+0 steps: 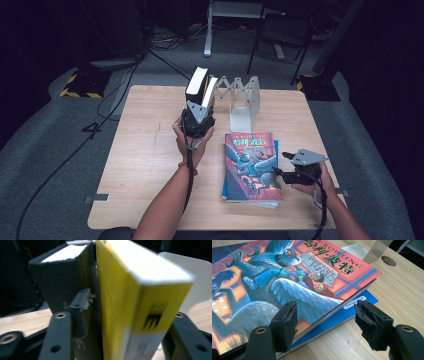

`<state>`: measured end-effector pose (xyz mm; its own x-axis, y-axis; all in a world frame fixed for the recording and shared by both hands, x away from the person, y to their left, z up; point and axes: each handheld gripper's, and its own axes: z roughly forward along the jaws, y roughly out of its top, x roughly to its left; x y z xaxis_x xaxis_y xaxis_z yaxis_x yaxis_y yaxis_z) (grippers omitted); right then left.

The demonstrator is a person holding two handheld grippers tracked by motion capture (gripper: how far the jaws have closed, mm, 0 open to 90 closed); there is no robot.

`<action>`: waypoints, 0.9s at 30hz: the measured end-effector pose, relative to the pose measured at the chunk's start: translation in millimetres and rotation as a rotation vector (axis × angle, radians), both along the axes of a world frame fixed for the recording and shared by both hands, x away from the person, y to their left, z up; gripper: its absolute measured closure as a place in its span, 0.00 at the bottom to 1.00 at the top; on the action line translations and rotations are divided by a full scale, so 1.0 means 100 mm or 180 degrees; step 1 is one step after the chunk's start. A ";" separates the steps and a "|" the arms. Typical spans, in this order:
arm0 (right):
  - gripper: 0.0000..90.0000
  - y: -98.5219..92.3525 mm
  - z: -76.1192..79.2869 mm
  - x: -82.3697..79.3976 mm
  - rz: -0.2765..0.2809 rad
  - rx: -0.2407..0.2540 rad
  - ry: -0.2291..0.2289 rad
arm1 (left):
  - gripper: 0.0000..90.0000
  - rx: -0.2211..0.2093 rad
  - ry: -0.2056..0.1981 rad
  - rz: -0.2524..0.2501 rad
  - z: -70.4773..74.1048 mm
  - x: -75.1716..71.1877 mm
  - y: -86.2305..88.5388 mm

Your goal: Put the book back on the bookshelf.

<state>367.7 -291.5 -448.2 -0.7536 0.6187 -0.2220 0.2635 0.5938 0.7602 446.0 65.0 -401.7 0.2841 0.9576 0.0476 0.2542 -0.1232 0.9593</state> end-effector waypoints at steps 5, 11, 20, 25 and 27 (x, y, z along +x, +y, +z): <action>0.38 -0.01 0.00 0.00 -0.0011 0.0006 0.0012 | 0.46 -0.0086 0.0071 -0.0169 -0.06 -0.08 0.19; 0.38 0.01 0.00 0.00 0.0005 -0.0013 0.0011 | 0.44 -0.0009 0.0139 -0.0445 -0.16 -0.19 0.32; 0.38 0.01 -0.01 -0.01 0.0023 -0.0015 0.0037 | 0.72 0.0337 0.0281 -0.0863 -0.34 -0.28 0.34; 0.38 0.02 -0.01 0.00 0.0027 -0.0008 0.0038 | 0.78 0.0324 0.0292 -0.0797 -0.36 -0.26 0.28; 0.38 0.02 -0.01 0.00 0.0029 -0.0006 0.0039 | 0.79 0.0312 0.0296 -0.0771 -0.37 -0.24 0.26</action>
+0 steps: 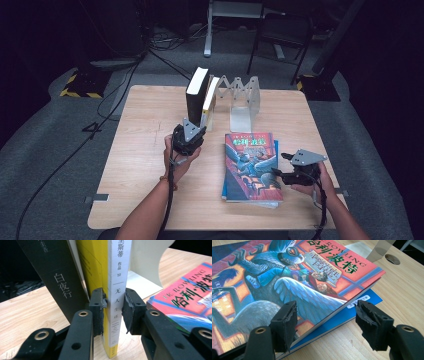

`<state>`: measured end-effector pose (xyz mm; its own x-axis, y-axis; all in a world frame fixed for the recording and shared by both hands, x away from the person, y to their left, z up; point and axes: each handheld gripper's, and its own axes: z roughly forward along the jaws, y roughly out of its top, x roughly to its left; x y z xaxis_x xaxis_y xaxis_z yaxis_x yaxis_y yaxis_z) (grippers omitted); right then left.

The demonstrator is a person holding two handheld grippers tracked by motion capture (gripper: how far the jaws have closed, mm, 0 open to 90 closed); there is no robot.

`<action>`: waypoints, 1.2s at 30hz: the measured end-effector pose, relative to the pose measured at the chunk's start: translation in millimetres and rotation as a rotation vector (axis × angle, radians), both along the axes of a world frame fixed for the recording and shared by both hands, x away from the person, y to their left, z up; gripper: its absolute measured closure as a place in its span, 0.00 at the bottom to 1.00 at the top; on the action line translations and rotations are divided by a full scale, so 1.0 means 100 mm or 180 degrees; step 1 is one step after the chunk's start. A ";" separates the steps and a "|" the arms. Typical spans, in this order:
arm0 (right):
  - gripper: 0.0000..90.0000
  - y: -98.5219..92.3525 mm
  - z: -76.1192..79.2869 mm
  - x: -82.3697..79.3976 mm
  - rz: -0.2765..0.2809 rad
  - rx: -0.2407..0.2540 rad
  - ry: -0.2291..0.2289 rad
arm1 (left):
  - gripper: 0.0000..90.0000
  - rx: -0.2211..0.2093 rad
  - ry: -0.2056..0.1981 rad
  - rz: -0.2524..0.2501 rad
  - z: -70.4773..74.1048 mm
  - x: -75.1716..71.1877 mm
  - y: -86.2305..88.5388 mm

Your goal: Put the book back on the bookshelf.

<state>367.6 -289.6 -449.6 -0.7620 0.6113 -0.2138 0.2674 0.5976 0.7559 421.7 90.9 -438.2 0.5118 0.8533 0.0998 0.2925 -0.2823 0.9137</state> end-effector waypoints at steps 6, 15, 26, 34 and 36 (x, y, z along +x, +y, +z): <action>0.38 0.00 -0.01 0.00 -0.0005 0.0019 0.0026 | 0.80 -0.0094 0.0034 0.0198 0.01 0.12 -0.04; 0.38 -0.01 -0.01 0.01 -0.0010 0.0023 0.0027 | 0.80 -0.0180 0.0068 0.0364 0.02 0.27 -0.11; 0.38 -0.01 -0.01 0.01 -0.0006 0.0014 0.0025 | 0.81 -0.0389 0.0175 0.0561 0.03 0.37 -0.13; 0.38 -0.02 -0.01 0.01 -0.0001 0.0016 0.0032 | 0.76 -0.0364 0.0108 0.0494 0.05 0.30 -0.16; 0.38 -0.02 0.00 0.01 -0.0004 0.0000 0.0020 | 0.76 -0.0341 0.0109 0.0434 0.05 0.28 -0.16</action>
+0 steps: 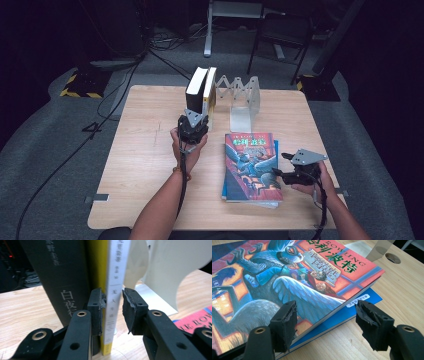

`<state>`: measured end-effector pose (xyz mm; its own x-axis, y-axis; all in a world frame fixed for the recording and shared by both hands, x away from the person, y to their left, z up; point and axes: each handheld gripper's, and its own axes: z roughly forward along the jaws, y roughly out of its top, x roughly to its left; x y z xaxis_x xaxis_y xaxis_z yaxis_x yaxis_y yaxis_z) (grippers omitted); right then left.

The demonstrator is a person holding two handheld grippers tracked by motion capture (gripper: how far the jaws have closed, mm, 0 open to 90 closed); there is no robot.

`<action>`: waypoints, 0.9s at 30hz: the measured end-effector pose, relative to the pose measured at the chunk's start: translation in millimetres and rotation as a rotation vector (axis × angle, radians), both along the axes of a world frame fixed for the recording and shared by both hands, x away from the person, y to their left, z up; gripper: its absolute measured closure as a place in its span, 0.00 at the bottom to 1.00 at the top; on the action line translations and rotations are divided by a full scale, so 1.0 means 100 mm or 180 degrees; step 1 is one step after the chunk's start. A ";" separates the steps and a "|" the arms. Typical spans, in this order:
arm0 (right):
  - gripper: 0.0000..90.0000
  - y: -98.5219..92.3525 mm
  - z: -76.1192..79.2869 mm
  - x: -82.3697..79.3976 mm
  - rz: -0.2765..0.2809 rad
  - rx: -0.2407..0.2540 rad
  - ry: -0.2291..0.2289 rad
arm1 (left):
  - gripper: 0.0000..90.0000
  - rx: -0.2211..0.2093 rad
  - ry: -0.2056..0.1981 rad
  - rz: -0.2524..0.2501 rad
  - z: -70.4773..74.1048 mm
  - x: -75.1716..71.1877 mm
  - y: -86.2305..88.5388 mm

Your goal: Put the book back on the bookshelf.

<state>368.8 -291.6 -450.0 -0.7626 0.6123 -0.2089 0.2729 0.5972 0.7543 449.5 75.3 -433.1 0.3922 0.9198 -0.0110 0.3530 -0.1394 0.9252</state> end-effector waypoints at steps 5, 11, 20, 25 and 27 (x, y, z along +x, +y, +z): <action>0.38 0.00 0.02 -0.01 -0.0002 -0.0008 -0.0029 | 0.74 0.0138 -0.0010 -0.0148 0.04 -0.07 0.02; 0.38 -0.02 0.04 -0.04 -0.0022 -0.0001 -0.0007 | 0.65 0.0379 0.0028 -0.0478 0.05 -0.25 0.08; 0.37 -0.09 0.05 -0.12 -0.0041 0.0058 0.0107 | 0.52 0.0879 0.0214 -0.1129 -0.06 -0.54 0.18; 0.37 -0.16 0.05 -0.20 -0.0039 0.0085 0.0164 | 0.45 0.0970 0.0320 -0.1316 -0.14 -0.65 0.23; 0.37 -0.21 0.05 -0.24 -0.0017 0.0076 0.0182 | 0.43 0.1003 0.0345 -0.1392 -0.18 -0.70 0.25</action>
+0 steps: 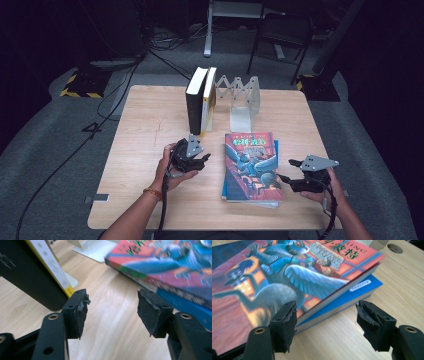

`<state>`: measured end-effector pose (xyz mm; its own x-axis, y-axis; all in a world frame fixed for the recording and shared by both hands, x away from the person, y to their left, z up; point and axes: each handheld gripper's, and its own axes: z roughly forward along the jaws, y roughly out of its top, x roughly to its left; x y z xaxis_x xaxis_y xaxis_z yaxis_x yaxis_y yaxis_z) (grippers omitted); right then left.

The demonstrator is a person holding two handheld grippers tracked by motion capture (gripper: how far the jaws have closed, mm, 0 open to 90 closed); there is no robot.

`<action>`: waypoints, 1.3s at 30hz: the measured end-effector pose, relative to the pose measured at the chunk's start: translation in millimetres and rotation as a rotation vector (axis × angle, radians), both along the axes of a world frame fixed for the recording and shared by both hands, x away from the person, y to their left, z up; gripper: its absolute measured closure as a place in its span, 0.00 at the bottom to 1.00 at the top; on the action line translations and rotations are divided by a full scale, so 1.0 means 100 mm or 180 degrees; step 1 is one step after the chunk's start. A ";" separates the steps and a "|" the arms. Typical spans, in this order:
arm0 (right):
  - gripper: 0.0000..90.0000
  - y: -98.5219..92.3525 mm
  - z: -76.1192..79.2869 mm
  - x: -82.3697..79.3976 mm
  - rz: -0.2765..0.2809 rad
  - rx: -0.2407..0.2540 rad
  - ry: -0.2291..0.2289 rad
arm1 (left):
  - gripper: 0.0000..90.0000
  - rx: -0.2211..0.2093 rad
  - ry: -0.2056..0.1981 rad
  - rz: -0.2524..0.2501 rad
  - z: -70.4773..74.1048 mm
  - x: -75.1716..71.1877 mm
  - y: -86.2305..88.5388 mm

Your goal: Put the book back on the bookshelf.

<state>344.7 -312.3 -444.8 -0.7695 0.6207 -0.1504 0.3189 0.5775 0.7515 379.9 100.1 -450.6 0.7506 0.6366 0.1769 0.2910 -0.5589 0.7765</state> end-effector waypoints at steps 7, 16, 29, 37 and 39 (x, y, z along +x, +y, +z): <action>0.42 -0.10 -0.04 -0.17 0.0140 -0.0077 0.0140 | 0.36 0.0164 0.0279 -0.0380 -0.18 -0.20 0.08; 0.43 -0.05 -0.13 -0.29 0.0485 -0.0323 0.0293 | 0.31 0.0245 0.0509 -0.0496 -0.36 -0.38 0.19; 0.41 -0.05 -0.14 -0.30 0.0680 -0.0312 0.0338 | 0.27 -0.0027 0.0746 -0.0442 -0.53 -0.43 0.36; 0.41 -0.06 -0.12 -0.32 0.0773 -0.0272 0.0332 | 0.27 -0.0019 0.0741 -0.0451 -0.53 -0.43 0.36; 0.41 -0.05 -0.13 -0.32 0.0776 -0.0309 0.0327 | 0.27 -0.0024 0.0743 -0.0448 -0.53 -0.43 0.36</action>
